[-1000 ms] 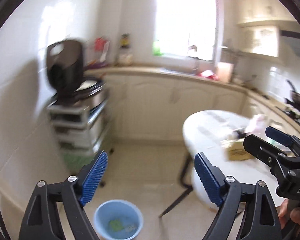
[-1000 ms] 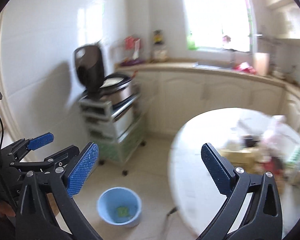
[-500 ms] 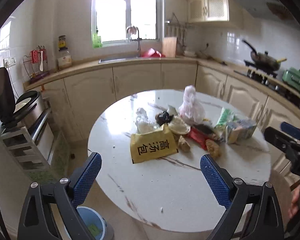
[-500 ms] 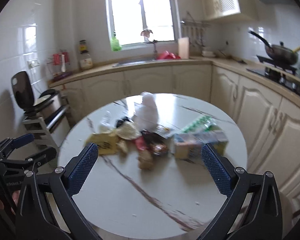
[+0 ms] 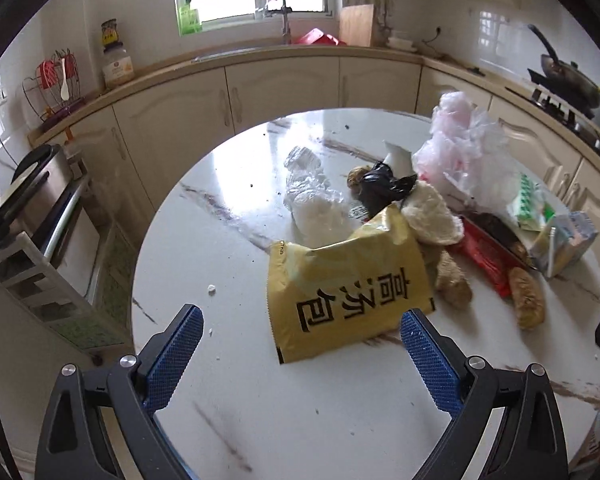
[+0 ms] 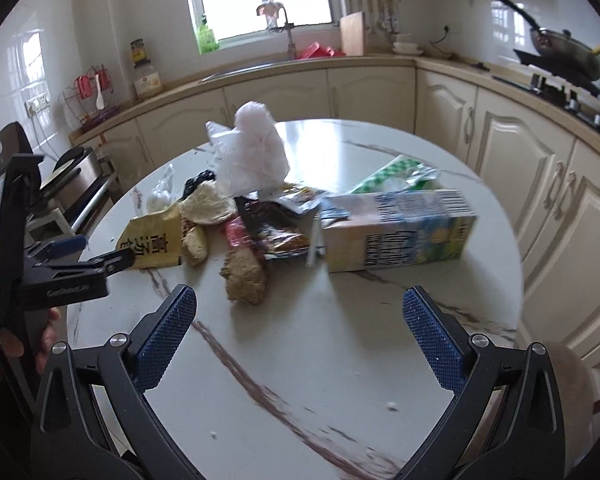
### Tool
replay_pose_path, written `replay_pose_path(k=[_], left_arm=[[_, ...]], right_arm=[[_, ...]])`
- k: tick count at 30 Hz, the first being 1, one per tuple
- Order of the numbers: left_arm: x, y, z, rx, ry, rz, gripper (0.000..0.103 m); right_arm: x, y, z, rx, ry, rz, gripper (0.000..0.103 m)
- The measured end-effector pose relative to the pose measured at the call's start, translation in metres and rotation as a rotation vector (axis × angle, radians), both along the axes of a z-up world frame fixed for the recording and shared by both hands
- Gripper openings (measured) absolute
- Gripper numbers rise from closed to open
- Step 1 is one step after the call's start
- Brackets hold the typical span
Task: Collect trash
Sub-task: 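Return both tools to the table toward the remaining trash, then grasp the yellow snack bag with the left gripper while the right grasps the ginger lump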
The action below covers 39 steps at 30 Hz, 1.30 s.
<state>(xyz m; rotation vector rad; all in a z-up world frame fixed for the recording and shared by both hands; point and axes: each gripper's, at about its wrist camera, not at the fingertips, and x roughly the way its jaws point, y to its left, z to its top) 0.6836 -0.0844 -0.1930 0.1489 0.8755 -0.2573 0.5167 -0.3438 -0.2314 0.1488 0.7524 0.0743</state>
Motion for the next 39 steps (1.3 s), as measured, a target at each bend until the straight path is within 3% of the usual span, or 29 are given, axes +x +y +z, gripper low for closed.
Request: replay_pose_path(k=[5, 7, 13, 14, 15, 20, 24, 28, 30, 32, 35, 39], left_arm=[[0.027, -0.003, -0.012, -0.006, 0.008, -0.032, 0.097], [0.033, 0.0, -0.013, -0.017, 0.019, -0.032, 0.097], [0.044, 0.003, -0.011, -0.04, 0.028, -0.042, 0.097], [0.044, 0.001, -0.01, -0.037, 0.028, -0.045, 0.097], [0.045, -0.002, -0.011, -0.033, 0.029, -0.052, 0.097], [0.049, -0.022, -0.013, 0.017, -0.002, -0.09, 0.097], [0.056, -0.032, -0.018, 0.097, -0.022, -0.201, 0.097], [0.059, -0.041, -0.021, 0.146, -0.023, -0.254, 0.097], [0.062, -0.046, -0.027, 0.132, 0.022, -0.286, 0.096], [0.062, -0.045, -0.029, 0.081, 0.04, -0.289, 0.084], [0.065, -0.037, -0.033, -0.012, 0.092, -0.272, 0.075], [0.057, -0.033, -0.034, -0.026, 0.085, -0.254, 0.061]], right_arm=[[0.033, 0.028, -0.011, -0.046, 0.065, 0.04, 0.103], [0.043, 0.033, -0.017, -0.038, 0.087, 0.044, 0.094], [0.053, 0.036, -0.03, -0.019, 0.137, 0.066, 0.048], [0.051, 0.036, -0.03, -0.035, 0.136, 0.071, 0.034], [0.049, 0.034, -0.029, -0.032, 0.133, 0.078, 0.031], [0.039, 0.02, -0.029, 0.009, 0.138, 0.088, 0.031], [0.033, 0.011, -0.03, 0.052, 0.142, 0.102, 0.031], [0.033, 0.007, -0.031, 0.078, 0.142, 0.103, 0.031], [0.034, 0.007, -0.031, 0.082, 0.141, 0.106, 0.031], [0.034, 0.007, -0.031, 0.09, 0.14, 0.107, 0.031], [0.035, 0.007, -0.031, 0.09, 0.138, 0.106, 0.031], [0.033, 0.006, -0.032, 0.095, 0.135, 0.101, 0.031]])
